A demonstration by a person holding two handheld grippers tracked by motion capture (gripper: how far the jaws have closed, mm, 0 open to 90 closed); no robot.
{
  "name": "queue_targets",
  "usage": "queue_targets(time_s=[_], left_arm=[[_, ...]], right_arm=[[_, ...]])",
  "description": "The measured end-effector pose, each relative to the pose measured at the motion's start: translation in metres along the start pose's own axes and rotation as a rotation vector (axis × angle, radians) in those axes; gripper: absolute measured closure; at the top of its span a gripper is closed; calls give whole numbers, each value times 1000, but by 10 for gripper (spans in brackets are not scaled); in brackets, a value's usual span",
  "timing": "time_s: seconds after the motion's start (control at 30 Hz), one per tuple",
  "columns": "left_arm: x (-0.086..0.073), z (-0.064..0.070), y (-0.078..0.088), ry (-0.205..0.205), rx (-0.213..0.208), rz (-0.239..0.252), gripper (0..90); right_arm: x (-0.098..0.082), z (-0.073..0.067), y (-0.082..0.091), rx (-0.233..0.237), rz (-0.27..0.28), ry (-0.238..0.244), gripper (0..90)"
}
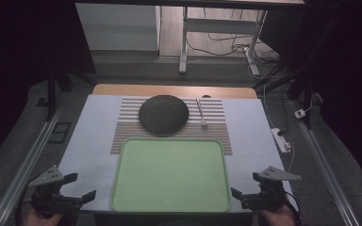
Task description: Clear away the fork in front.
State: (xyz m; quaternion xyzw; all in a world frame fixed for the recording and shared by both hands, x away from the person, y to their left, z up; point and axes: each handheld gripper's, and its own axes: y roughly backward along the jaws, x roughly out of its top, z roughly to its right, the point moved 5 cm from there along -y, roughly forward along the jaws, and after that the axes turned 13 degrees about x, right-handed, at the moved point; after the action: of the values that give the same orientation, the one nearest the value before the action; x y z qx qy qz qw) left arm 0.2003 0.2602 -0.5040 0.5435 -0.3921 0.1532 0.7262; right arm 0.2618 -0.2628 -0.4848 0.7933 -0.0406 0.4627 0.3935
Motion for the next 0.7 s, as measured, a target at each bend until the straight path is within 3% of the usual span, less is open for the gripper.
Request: queue_targets(time_s=[0.07,0.13,0.7], left_arm=[[0,0,-1,21,-23,-7,2],[0,0,-1,16,-28,-8,3],[0,2,-2,-8,-18,-25,2]], right_arm=[[0,0,0,2,-3,-2,0],[0,0,-1,4,-11,4,0],[-1,-1,-4,18,-43,-4,0]])
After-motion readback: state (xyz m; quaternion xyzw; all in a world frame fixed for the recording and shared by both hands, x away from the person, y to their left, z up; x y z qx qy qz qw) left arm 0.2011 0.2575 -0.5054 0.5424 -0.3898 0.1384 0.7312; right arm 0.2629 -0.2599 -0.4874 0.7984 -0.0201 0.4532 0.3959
